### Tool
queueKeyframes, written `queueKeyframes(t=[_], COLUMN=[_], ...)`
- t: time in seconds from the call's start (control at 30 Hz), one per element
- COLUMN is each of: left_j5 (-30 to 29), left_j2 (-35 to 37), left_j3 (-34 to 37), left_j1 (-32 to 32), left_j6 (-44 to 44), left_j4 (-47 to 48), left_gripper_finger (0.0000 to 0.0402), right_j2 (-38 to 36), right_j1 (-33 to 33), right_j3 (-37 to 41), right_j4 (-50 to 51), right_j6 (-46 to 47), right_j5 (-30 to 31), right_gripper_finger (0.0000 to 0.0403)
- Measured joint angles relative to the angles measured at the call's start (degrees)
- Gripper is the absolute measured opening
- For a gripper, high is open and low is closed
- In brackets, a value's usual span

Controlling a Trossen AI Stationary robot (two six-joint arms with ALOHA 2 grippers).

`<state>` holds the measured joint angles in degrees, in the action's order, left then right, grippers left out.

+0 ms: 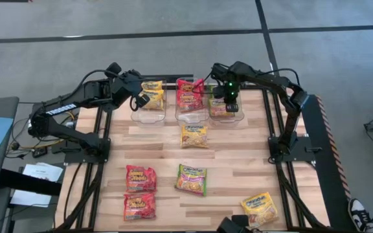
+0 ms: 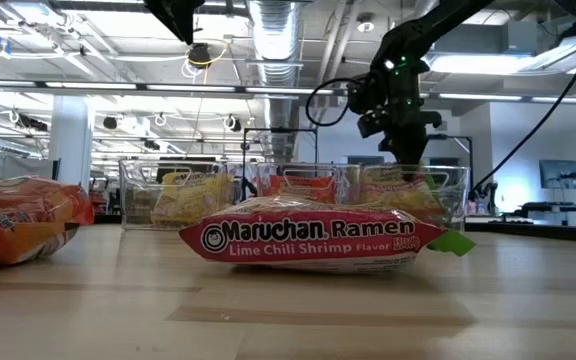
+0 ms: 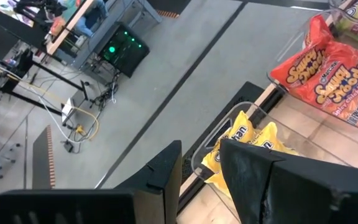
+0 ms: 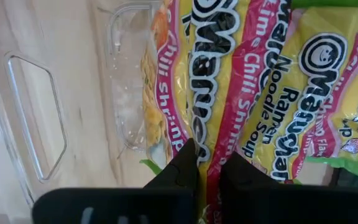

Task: Sort Maruchan noodles
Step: Put the green noodle pack into the right transparent bin

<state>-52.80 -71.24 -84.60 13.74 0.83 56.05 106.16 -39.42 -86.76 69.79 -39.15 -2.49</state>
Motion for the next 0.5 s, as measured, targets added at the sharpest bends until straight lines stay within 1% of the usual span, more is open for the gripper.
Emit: queueKeyframes(t=[0.23, 0.3, 0.5], left_j5=[0.0, 0.0, 0.0], left_j2=[0.0, 0.0, 0.0], left_j3=[0.0, 0.0, 0.0], left_j1=[0.0, 0.0, 0.5], left_j6=[0.2, 1.1, 4.1], left_j4=[0.0, 0.0, 0.0], left_gripper_finger=[0.0101, 0.0101, 0.0101], right_j2=[0.0, 0.0, 0.0], right_j1=[0.8, 1.1, 2.4], right_j3=[0.0, 0.0, 0.0], right_j4=[0.7, 1.0, 1.1], right_j6=[0.3, 0.3, 1.9], right_j5=[0.4, 0.5, 3.9], right_gripper_finger=[0.0072, 0.0086, 0.0137])
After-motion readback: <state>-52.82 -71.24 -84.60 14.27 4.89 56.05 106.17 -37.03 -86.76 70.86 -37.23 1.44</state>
